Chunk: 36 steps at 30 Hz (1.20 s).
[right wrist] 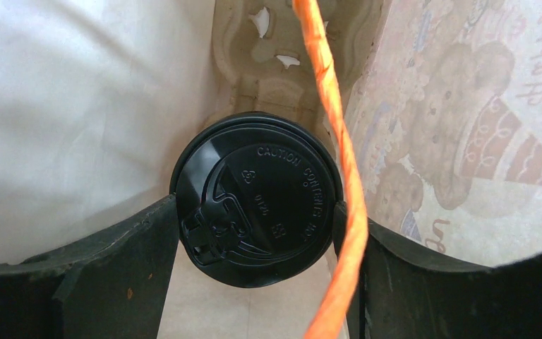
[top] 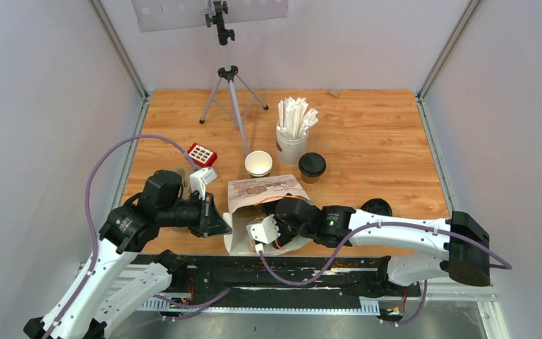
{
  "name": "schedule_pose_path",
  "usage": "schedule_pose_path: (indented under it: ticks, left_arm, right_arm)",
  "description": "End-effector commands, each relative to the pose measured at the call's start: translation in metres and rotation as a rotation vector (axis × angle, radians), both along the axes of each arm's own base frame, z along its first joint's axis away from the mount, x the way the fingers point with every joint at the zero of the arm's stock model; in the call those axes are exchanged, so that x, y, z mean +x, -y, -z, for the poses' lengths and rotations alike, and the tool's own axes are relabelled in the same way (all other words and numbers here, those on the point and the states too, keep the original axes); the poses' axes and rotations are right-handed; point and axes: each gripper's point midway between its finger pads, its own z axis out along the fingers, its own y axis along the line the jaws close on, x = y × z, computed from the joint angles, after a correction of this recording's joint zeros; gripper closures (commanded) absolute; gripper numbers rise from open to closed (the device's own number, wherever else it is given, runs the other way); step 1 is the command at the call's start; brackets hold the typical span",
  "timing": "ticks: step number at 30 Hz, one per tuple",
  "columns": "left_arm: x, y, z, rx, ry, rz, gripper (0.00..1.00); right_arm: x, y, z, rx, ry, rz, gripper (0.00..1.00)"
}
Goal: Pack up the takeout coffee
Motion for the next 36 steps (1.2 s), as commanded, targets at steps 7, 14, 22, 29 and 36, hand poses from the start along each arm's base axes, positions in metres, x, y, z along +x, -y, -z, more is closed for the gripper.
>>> schedule_pose_path:
  ticks: [7, 14, 22, 29, 36]
  left_arm:
    - [-0.001, 0.004, -0.007, -0.036, 0.009, 0.013, 1.0]
    - [0.0, 0.005, -0.008, -0.039, 0.011, 0.012, 1.0]
    - [0.001, 0.005, -0.009, -0.04, 0.014, 0.013, 1.0]
    - [0.002, 0.005, -0.009, -0.038, 0.02, 0.014, 1.0]
    - [0.003, 0.005, -0.009, -0.035, 0.019, 0.013, 1.0]
  right_arm:
    - [0.007, 0.002, 0.005, -0.018, -0.004, 0.015, 0.42]
    - [0.011, 0.003, 0.007, -0.029, 0.0, 0.03, 0.36]
    - [0.016, 0.006, 0.004, -0.041, 0.008, 0.056, 0.3]
    - [0.016, 0.007, -0.009, -0.028, 0.01, 0.065, 0.27]
    - [0.016, 0.012, -0.016, -0.024, 0.016, 0.071, 0.16]
